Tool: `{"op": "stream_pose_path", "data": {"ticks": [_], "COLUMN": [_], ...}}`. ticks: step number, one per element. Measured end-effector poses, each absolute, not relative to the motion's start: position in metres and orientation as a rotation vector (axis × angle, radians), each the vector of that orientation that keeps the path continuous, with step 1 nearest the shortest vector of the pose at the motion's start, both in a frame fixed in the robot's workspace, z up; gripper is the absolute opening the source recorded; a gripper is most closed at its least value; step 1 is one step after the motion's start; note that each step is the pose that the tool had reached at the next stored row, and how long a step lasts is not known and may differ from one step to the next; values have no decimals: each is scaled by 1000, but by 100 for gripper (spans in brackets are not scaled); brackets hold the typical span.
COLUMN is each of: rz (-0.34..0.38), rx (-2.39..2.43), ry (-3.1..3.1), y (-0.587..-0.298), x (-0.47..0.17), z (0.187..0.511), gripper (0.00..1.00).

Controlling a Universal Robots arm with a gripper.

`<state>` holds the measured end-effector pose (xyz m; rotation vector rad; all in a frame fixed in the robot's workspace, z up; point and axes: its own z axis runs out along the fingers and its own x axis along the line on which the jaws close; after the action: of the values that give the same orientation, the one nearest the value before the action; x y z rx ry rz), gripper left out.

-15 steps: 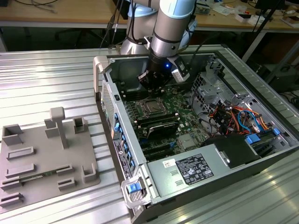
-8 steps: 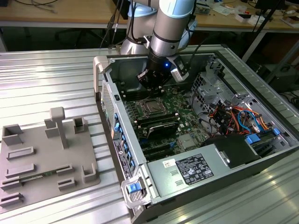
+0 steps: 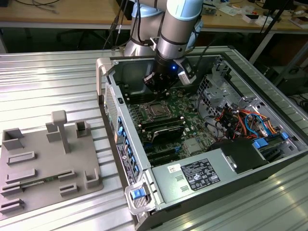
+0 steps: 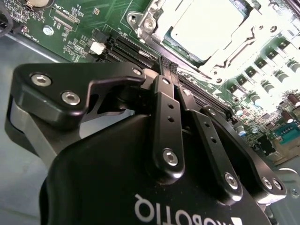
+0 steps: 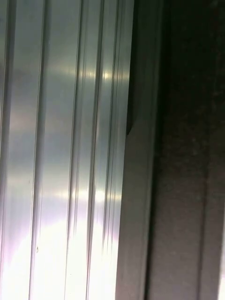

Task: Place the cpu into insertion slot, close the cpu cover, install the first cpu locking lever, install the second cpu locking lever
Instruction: 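Install the first cpu locking lever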

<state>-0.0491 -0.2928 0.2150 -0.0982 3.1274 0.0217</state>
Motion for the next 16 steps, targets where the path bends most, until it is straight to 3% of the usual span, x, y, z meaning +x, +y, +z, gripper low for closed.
{"op": "stream_pose_path", "data": {"ticks": [16], "rz": [20], "rx": [-98], "ry": [3113], "y": [-292], "x": [-46], "z": [208], "gripper": [11]}}
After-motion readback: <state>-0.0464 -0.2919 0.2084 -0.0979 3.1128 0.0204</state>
